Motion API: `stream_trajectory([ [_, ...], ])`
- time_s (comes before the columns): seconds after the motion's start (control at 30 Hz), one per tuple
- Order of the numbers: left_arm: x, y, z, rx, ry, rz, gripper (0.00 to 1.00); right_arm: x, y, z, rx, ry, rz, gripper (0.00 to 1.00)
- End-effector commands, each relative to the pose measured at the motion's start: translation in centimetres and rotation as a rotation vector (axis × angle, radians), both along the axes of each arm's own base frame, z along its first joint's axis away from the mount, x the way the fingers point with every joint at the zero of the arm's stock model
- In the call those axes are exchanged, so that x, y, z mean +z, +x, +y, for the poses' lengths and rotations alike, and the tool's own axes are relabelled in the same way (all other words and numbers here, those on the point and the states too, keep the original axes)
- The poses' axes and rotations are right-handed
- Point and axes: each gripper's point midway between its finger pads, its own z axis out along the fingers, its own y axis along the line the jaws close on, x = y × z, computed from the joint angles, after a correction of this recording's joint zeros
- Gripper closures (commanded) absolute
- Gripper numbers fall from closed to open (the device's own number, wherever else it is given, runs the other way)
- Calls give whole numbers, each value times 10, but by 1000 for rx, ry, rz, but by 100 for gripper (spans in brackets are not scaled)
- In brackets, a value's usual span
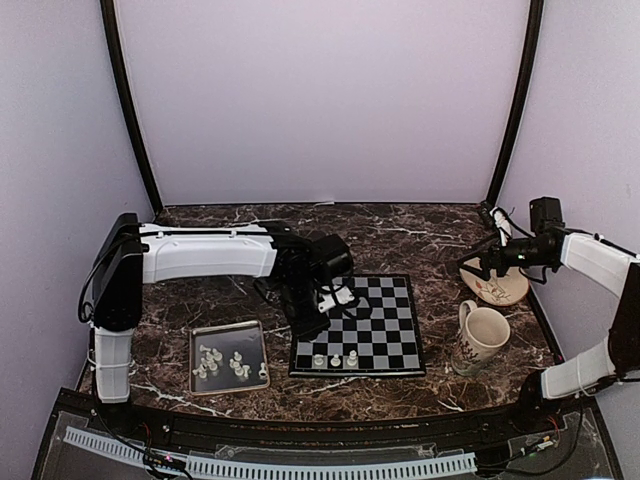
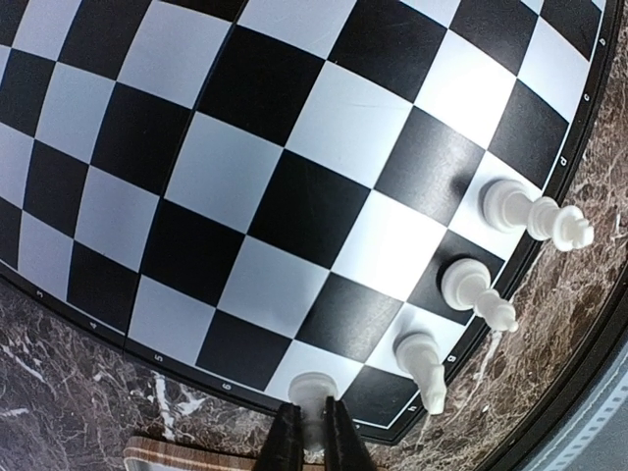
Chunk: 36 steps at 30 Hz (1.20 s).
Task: Set up the chess pieces on the board
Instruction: Place the pawn on a2.
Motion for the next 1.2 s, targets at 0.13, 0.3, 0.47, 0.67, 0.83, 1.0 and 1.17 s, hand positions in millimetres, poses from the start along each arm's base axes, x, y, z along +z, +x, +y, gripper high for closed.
stream_trajectory([
  [0.13,-6,-10,12,-19,85,30,96,8,5,1,15,-20,-31,12],
  [0.3,-8,-11,18,-5,112,31,96,7,5,2,19,-21,-29,12],
  [0.47,-12,-14,18,-9,113,48,96,4,5,3,24,-24,-21,12],
  [0.67,-17,-14,20,-12,123,48,95,4,5,4,23,-27,-20,12],
  [0.83,-19,-15,17,-4,116,55,93,4,6,4,26,-28,-22,12],
  [1.0,-22,-15,17,-2,120,59,90,3,5,4,27,-28,-18,12],
  [1.17,-23,-16,16,-4,119,68,83,2,5,5,31,-29,-15,12],
])
